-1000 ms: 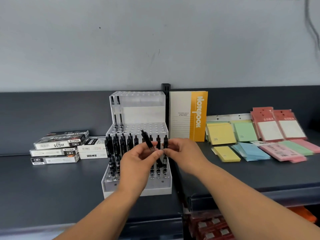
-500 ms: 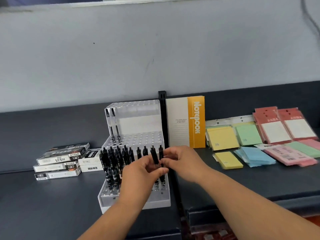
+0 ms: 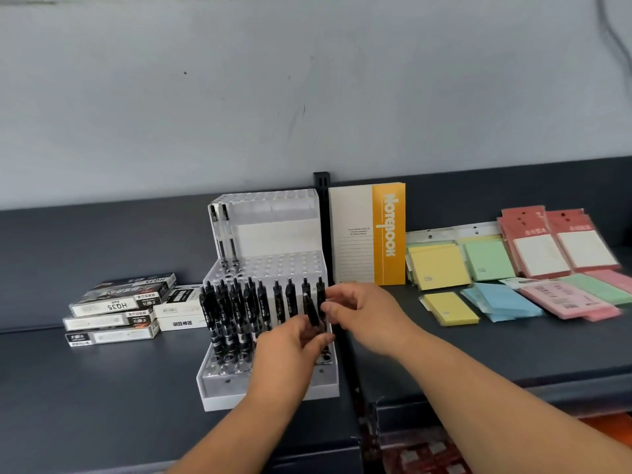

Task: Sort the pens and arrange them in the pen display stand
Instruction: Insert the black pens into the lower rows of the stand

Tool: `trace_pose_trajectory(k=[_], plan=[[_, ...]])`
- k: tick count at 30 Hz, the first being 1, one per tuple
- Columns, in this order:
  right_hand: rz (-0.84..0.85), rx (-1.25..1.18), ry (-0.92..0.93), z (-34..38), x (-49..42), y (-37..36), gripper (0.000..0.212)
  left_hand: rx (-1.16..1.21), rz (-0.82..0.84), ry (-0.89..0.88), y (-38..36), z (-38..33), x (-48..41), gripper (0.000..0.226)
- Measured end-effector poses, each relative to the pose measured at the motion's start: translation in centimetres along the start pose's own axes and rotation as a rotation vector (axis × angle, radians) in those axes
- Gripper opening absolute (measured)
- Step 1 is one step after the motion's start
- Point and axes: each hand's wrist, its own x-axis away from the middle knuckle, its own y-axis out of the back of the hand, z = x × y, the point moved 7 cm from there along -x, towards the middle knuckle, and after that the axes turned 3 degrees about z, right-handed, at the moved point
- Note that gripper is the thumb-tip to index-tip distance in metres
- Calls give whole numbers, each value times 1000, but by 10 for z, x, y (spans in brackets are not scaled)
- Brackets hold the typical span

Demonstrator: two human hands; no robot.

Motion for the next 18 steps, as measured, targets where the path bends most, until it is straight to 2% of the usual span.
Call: trace_pose_trajectory(k=[4,8,11,18], plan=[[-234,-36,131,22,10,22,7,-86,58,-1,-2,-5,-5,18],[-67,18,174,38,10,17,18,-142,130,-22,-5,-11,-10,15],[15,67,156,41,9,12,15,-173,163,-48,-6,-13,-11,17],[-12,114,153,43,7,12,11,58,-6,-17,8,-5,-4,9]])
